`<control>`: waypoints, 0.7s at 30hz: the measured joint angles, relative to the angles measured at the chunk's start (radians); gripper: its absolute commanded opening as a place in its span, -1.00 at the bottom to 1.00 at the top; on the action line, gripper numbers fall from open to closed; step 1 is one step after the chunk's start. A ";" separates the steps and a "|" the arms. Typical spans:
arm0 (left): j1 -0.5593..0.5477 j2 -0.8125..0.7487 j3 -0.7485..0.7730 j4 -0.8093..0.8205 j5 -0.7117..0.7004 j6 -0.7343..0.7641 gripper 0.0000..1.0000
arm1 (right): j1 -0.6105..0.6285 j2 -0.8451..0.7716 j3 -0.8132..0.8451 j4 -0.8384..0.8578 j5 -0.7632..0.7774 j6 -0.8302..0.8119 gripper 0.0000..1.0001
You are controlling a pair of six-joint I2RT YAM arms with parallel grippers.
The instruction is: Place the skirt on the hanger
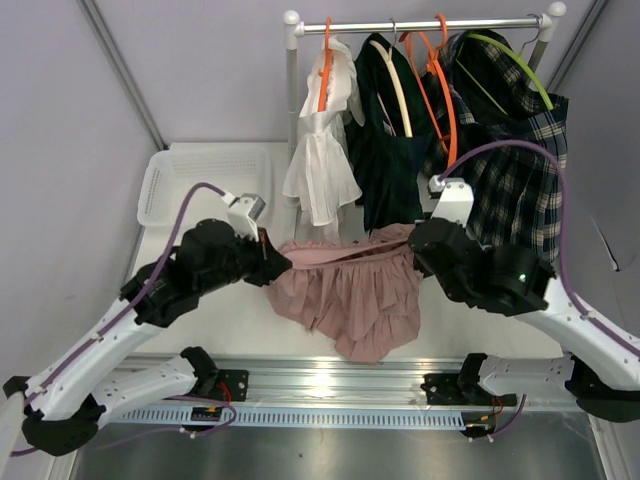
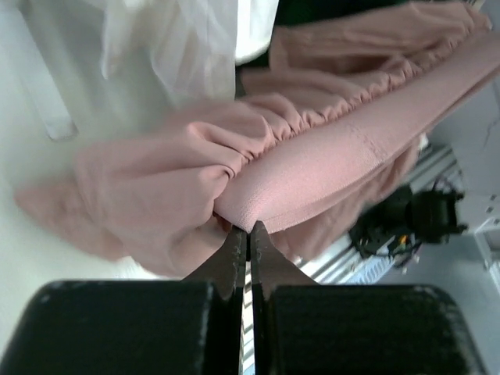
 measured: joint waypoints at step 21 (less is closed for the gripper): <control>0.006 0.154 -0.533 0.412 0.244 -0.129 -0.09 | -0.111 -0.068 -0.712 0.301 -0.328 0.166 -0.90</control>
